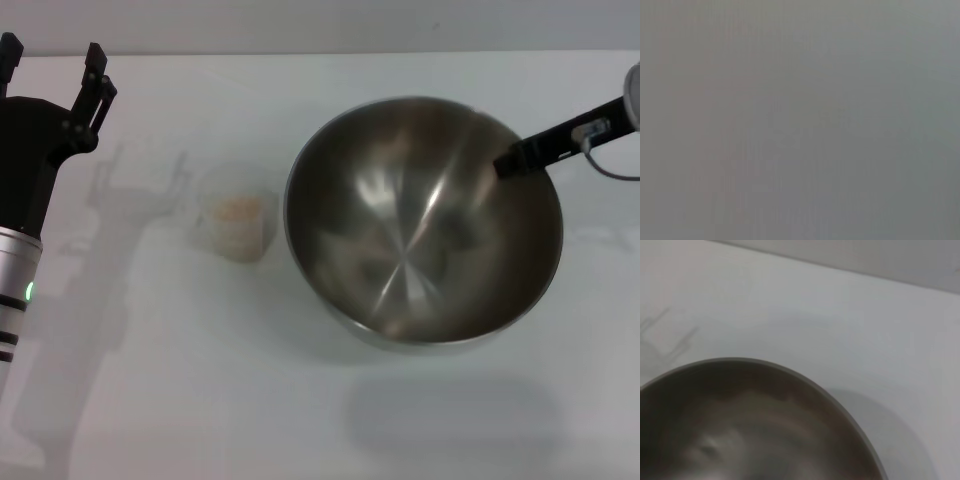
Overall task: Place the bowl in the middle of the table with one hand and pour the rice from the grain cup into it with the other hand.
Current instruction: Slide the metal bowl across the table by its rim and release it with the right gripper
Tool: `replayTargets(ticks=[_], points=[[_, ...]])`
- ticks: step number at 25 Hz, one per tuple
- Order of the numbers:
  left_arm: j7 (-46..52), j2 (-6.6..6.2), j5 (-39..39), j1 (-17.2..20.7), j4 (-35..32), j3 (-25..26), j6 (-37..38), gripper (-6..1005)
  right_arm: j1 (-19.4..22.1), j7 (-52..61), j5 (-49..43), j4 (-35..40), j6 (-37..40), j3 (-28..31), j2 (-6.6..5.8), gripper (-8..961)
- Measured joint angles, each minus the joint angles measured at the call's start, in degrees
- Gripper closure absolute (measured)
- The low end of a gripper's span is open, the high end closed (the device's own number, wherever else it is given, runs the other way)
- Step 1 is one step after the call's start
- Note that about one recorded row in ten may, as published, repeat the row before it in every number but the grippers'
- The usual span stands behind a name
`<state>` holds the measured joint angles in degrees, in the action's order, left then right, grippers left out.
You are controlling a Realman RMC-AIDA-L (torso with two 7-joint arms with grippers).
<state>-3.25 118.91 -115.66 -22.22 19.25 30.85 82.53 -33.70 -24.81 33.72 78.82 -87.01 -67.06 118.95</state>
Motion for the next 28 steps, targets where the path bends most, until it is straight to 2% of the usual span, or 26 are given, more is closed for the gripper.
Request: replayTargets(ticks=[12, 28], points=[[0.0, 0.00, 0.0, 0.0, 0.0, 0.0, 0.0, 170, -2.5, -0.7, 0.8, -8.3, 0.9, -0.1, 0.01, 949], [0.0, 0.09, 0.0, 0.3, 0.1, 0.0, 0.1, 169, -3.8, -0.7, 0.6, -12.4, 1.5, -0.7, -0.06, 947]])
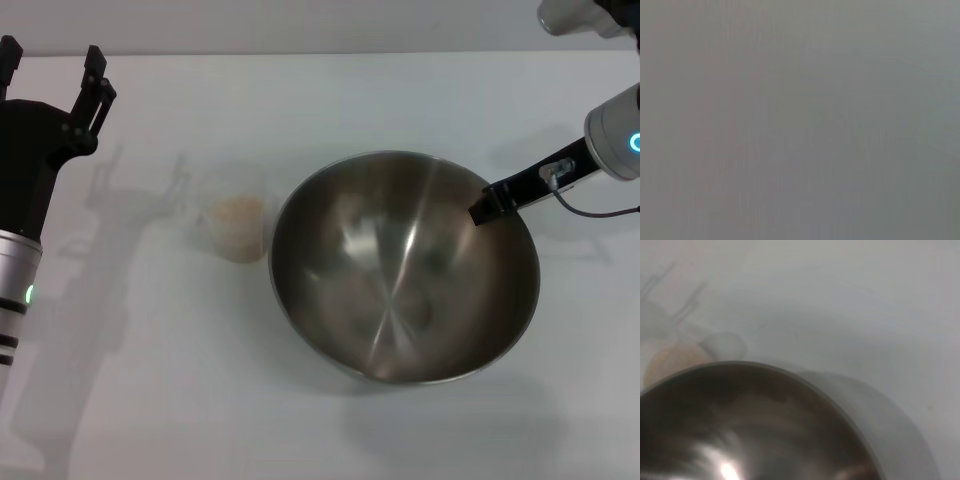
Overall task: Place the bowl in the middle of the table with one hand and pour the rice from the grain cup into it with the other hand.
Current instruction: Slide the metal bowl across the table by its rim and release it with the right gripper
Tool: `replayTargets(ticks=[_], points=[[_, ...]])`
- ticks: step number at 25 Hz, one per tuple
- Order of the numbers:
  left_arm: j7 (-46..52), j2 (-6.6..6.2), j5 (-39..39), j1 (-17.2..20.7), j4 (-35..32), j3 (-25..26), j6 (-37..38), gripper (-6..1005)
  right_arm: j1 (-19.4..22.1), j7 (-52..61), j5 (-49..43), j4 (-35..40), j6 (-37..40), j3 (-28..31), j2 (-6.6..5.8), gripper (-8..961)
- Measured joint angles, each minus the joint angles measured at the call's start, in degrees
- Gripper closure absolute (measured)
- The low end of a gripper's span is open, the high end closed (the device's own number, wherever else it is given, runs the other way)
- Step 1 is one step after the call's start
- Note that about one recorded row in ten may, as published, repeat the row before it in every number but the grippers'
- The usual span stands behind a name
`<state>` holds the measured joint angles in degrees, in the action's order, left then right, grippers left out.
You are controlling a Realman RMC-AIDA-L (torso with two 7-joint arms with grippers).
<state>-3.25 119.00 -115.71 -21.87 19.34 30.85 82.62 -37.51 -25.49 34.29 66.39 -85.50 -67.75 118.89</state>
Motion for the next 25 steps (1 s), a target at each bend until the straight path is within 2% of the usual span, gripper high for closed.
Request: replayTargets(ticks=[11, 13, 16, 19, 25], points=[[0.0, 0.00, -0.3, 0.4, 0.3, 0.0, 0.0, 169, -0.2, -0.6, -0.1, 0.1, 0.2, 0.0, -0.06, 915], [0.0, 0.00, -0.3, 0.4, 0.4, 0.0, 0.0, 169, -0.2, -0.8, -0.1, 0.5, 0.2, 0.0, -0.06, 701], [0.0, 0.00, -0.3, 0.5, 0.4, 0.0, 0.1, 169, 0.2, -0.9, -0.2, 2.6, 0.2, -0.1, -0.06, 607], [0.0, 0.00, -0.3, 0.7, 0.4, 0.0, 0.2, 169, 1.0, -1.4, -0.2, 8.3, 0.3, -0.2, 0.03, 513], [0.0, 0.00, -0.1, 1.1, 0.4, 0.0, 0.5, 169, 1.0, -3.0, -0.2, 13.2, 3.2, -0.8, 0.01, 461]])
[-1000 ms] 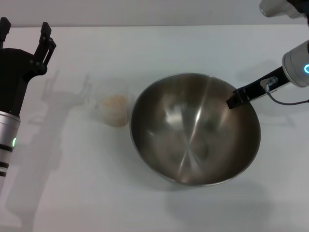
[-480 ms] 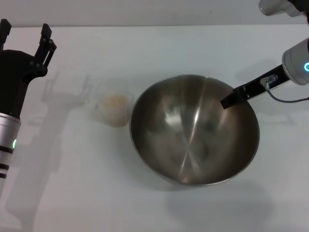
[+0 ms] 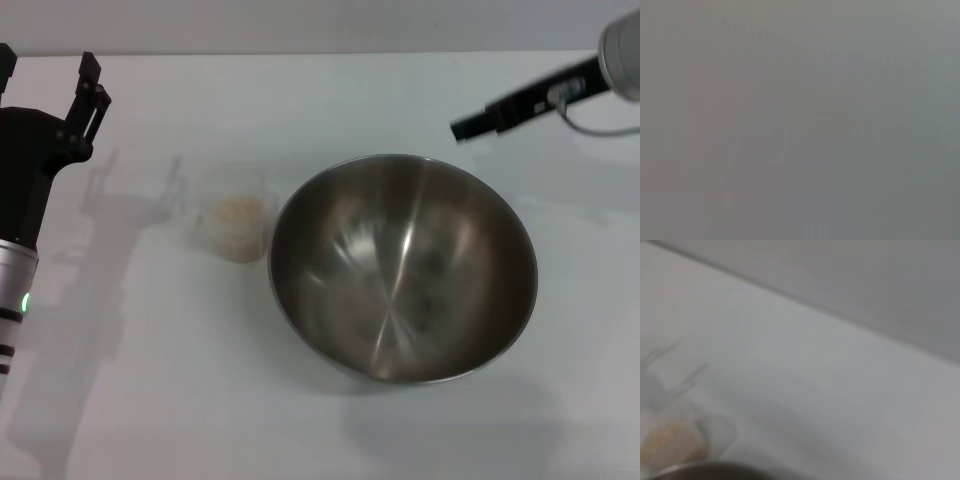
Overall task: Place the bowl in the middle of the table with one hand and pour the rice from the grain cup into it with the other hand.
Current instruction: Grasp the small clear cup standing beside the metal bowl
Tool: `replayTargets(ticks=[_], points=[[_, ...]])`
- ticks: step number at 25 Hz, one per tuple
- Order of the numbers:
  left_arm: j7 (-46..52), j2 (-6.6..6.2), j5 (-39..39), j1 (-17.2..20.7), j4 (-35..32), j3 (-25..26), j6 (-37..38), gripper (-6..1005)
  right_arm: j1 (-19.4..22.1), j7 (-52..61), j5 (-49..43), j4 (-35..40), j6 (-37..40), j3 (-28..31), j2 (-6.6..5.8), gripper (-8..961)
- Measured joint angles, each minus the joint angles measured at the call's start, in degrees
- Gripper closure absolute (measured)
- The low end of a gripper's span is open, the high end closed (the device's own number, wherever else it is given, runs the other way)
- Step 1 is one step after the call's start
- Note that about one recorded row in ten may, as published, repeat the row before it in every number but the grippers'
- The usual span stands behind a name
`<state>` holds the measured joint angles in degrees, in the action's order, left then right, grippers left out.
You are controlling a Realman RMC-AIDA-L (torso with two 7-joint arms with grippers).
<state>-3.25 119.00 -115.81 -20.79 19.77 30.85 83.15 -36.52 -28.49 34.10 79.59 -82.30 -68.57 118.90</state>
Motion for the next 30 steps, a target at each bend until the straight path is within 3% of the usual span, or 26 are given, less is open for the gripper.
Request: replayTargets(ticks=[3, 4, 5, 7, 9, 10, 11, 12, 13, 14, 15, 17, 18, 19, 20, 23, 24, 25, 26, 27, 28, 29, 30], points=[[0.0, 0.00, 0.1, 0.2, -0.1, 0.0, 0.1, 169, 0.9, -2.4, 0.3, 2.4, 4.8, -1.6, 0.11, 435], [0.0, 0.00, 0.1, 0.2, -0.2, 0.0, 0.1, 169, 2.4, -4.0, 0.5, 4.2, 10.4, -4.0, 0.21, 426], [0.0, 0.00, 0.1, 0.3, -0.3, 0.0, 0.1, 169, 2.4, -4.0, 0.5, 4.2, 10.4, -4.0, 0.21, 426], [0.0, 0.00, 0.1, 0.4, -0.3, 0.0, 0.1, 169, 4.8, -5.5, 0.3, 5.9, 17.5, -7.5, 0.25, 426], [0.0, 0.01, 0.1, 0.4, -0.3, 0.0, 0.1, 169, 9.2, -7.5, -0.3, 8.0, 29.6, -13.3, 0.30, 426], [0.0, 0.01, 0.1, 0.4, -0.3, 0.0, 0.1, 169, 9.2, -7.5, -0.3, 8.0, 29.6, -13.3, 0.30, 426], [0.0, 0.00, 0.1, 0.5, -0.3, 0.0, 0.1, 169, 12.4, -9.2, -0.5, 8.9, 38.8, -17.4, 0.35, 426], [0.0, 0.00, 0.1, 0.5, -0.3, 0.0, 0.1, 169, 12.4, -9.2, -0.5, 8.9, 38.8, -17.4, 0.35, 426], [0.0, 0.00, 0.0, 0.6, -0.1, 0.0, 0.3, 169, 13.9, -10.0, -0.5, 9.0, 44.2, -19.3, 0.43, 426], [0.0, 0.00, -0.1, 0.7, 0.0, 0.0, 0.6, 169, 17.0, -11.3, -0.6, 8.7, 54.7, -22.9, 0.60, 426], [0.0, 0.00, -0.1, 0.7, 0.0, 0.0, 0.6, 169, 17.0, -11.3, -0.6, 8.7, 54.7, -22.9, 0.60, 426], [0.0, 0.00, -0.1, 0.8, 0.0, 0.0, 1.0, 169, 19.6, -11.6, -0.6, 7.5, 66.3, -26.1, 0.67, 426], [0.0, 0.00, -0.1, 0.8, 0.0, 0.0, 1.3, 169, 20.8, -11.7, -0.6, 6.6, 72.6, -27.8, 0.68, 426], [0.0, 0.00, -0.2, 0.8, -0.1, 0.0, 1.6, 169, 22.6, -11.7, -0.6, 3.6, 83.7, -31.1, 0.69, 426], [0.0, 0.00, -0.2, 0.8, -0.1, 0.0, 1.6, 169, 22.6, -11.7, -0.6, 3.6, 83.7, -31.1, 0.69, 427], [0.0, 0.01, -0.2, 0.9, -0.2, -0.1, 2.2, 169, 24.1, -11.5, -0.6, -2.8, 102.9, -36.4, 0.63, 427], [0.0, -0.02, -0.2, 1.0, -0.1, -0.1, 2.6, 169, 24.3, -10.6, -0.6, -9.3, 116.5, -40.4, 0.57, 427], [0.0, -0.02, -0.2, 1.0, -0.1, -0.1, 2.6, 169, 24.3, -10.6, -0.6, -9.3, 116.5, -40.4, 0.57, 427], [0.0, -0.04, -0.2, 1.1, -0.1, -0.1, 3.0, 169, 23.8, -8.5, -0.6, -16.6, 129.2, -44.2, 0.49, 427], [0.0, -0.06, -0.2, 1.1, -0.1, -0.1, 3.5, 169, 23.8, -8.5, -0.6, -16.6, 129.2, -44.2, 0.49, 427], [0.0, -0.08, -0.2, 1.2, -0.1, -0.2, 4.2, 169, 23.4, -6.9, -0.6, -20.4, 135.9, -45.8, 0.45, 427], [0.0, -0.09, -0.3, 1.2, -0.2, -0.4, 5.2, 169, 22.2, -0.5, -0.6, -29.1, 148.2, -48.2, 0.40, 427], [0.0, -0.12, -0.3, 1.3, -0.3, -0.5, 5.4, 169, 22.2, -0.5, -0.6, -29.1, 148.2, -48.2, 0.40, 427]])
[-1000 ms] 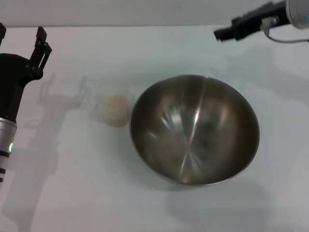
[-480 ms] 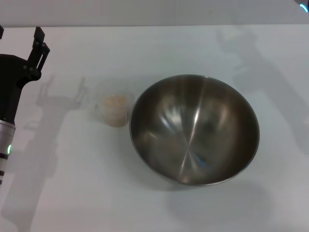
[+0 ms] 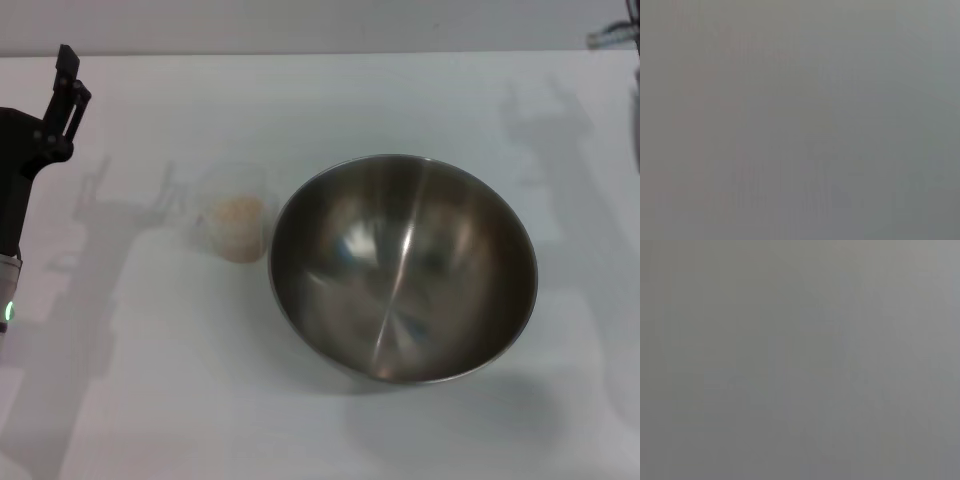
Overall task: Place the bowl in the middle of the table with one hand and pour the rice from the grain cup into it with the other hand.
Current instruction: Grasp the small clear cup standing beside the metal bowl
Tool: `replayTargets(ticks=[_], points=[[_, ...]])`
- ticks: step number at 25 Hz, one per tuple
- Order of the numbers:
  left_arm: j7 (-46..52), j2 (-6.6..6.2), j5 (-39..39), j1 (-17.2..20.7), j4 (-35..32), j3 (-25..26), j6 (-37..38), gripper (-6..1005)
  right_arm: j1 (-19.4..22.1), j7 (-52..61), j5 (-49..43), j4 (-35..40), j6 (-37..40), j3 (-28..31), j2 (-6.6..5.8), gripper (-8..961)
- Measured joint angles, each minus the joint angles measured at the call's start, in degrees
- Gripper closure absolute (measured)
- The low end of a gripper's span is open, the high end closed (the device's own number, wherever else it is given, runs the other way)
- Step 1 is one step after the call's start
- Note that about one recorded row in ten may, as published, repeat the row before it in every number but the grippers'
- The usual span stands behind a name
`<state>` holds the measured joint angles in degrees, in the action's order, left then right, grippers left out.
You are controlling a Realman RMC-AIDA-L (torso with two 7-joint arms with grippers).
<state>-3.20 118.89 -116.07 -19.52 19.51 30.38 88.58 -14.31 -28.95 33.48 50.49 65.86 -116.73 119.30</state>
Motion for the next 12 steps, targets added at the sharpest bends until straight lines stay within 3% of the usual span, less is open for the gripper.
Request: replayTargets(ticks=[3, 4, 5, 7, 8, 9, 12], points=[[0.0, -0.03, 0.0, 0.1, 0.0, 0.0, 0.2, 169, -1.4, 11.5, 0.0, -10.2, 10.6, -0.2, -0.11, 427], [0.0, -0.08, 0.0, 0.6, 0.0, -0.3, 0.3, 169, -2.1, 21.3, 0.2, -16.7, 14.7, 1.4, -0.28, 427], [0.0, -0.08, 0.0, 0.6, 0.0, -0.3, 0.3, 169, -2.1, 21.3, 0.2, -16.7, 14.7, 1.4, -0.28, 427], [0.0, -0.08, 0.0, 0.9, 0.0, -1.0, 0.3, 169, -3.2, 35.1, 0.2, -25.4, 18.1, 5.4, -0.62, 427], [0.0, -0.08, 0.0, 1.1, -0.1, -1.7, 0.2, 169, -3.2, 35.1, 0.2, -25.4, 18.1, 5.4, -0.62, 427], [0.0, -0.05, 0.0, 1.4, -0.2, -2.5, 0.0, 169, -4.2, 43.3, 0.0, -30.4, 19.3, 7.7, -1.09, 427], [0.0, 0.00, 0.0, 1.9, -0.4, -3.7, -0.7, 169, -5.8, 51.8, 0.0, -37.2, 19.9, 9.4, -2.04, 427]])
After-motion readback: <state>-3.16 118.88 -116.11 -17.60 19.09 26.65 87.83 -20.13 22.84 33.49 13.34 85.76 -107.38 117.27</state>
